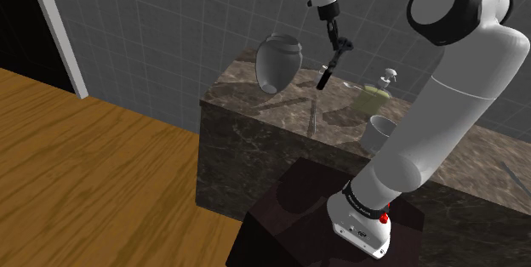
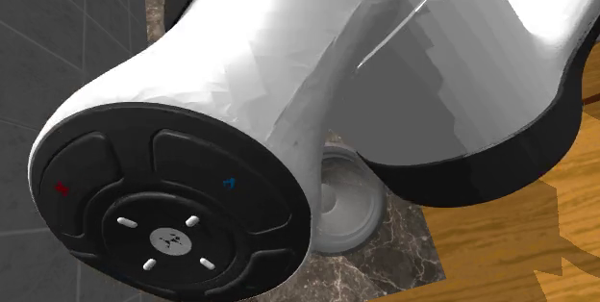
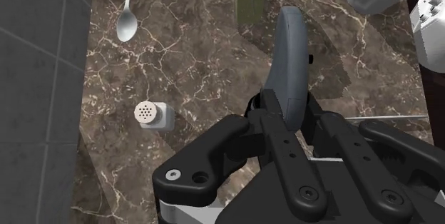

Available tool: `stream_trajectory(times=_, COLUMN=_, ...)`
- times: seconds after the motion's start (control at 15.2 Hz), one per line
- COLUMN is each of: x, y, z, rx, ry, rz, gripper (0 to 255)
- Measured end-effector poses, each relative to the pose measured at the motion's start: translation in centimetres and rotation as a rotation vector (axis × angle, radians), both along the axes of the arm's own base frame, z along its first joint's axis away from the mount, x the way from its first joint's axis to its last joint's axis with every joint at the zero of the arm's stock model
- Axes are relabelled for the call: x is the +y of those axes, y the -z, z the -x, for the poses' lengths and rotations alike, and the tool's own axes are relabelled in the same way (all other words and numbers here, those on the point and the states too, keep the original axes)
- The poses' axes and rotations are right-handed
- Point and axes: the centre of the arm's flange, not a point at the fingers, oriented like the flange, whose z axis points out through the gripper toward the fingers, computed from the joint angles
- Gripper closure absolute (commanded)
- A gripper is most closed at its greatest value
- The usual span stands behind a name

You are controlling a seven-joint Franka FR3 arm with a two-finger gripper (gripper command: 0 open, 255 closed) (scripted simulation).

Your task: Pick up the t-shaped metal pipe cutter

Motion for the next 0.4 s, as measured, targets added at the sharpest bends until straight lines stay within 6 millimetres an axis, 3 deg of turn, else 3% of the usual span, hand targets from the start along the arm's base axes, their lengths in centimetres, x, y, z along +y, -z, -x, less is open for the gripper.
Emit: stream_trajectory(times=0.4, x=0.0, y=-3.0, z=0.0, rx=0.000, ry=0.000, rz=0.000, gripper=255)
